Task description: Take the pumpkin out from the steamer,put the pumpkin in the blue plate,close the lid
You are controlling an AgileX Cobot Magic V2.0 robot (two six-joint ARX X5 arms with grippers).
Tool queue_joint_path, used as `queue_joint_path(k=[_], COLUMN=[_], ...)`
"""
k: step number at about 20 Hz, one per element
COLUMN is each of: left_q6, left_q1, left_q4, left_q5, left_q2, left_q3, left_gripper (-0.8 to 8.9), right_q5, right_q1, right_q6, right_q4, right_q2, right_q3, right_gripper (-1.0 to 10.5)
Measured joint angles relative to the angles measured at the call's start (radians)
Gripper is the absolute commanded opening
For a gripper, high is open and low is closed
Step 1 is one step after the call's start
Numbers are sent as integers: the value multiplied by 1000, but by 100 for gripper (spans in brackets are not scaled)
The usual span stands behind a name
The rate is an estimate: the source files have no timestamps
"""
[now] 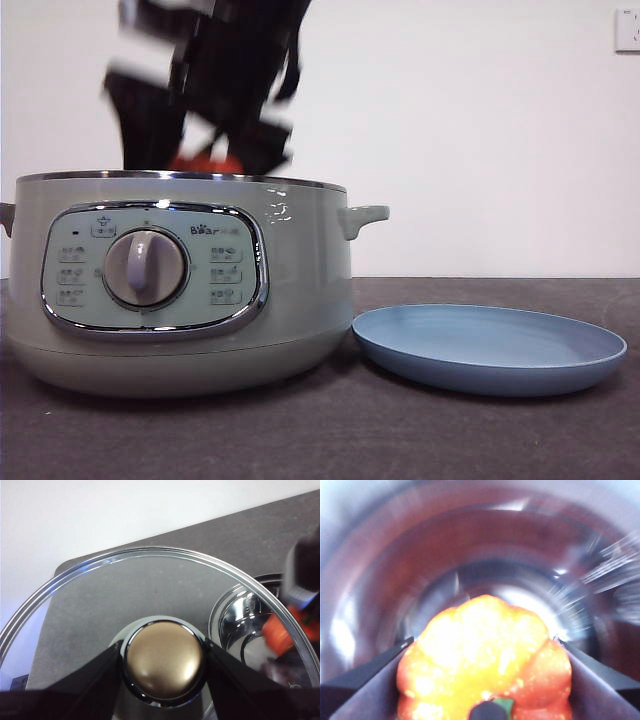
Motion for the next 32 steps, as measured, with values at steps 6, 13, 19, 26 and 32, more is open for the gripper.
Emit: queue_joint_path(k=[6,13,19,26,32], left_q6=[1,16,19,19,19], left_q1=[0,-1,-1,-2,-1], left_q4=[37,114,142,142,142], left_q5=[87,158,185,235,235], left_q2=[85,113,128,145,145], left_q3=[0,0,0,0,0], left_gripper=[-8,-8,-8,-8,-8], right_q5=[2,144,153,150,79], right_q1=[-149,-281,-281,-315,-396], right_q6=[10,109,186,197,182], right_q4=[-388,-568,-269,167,247], right_q2=[-311,-413,-570,-523,-428], right_q3=[5,-90,-543,-838,-838], right_gripper=[-9,-11,-11,38,195])
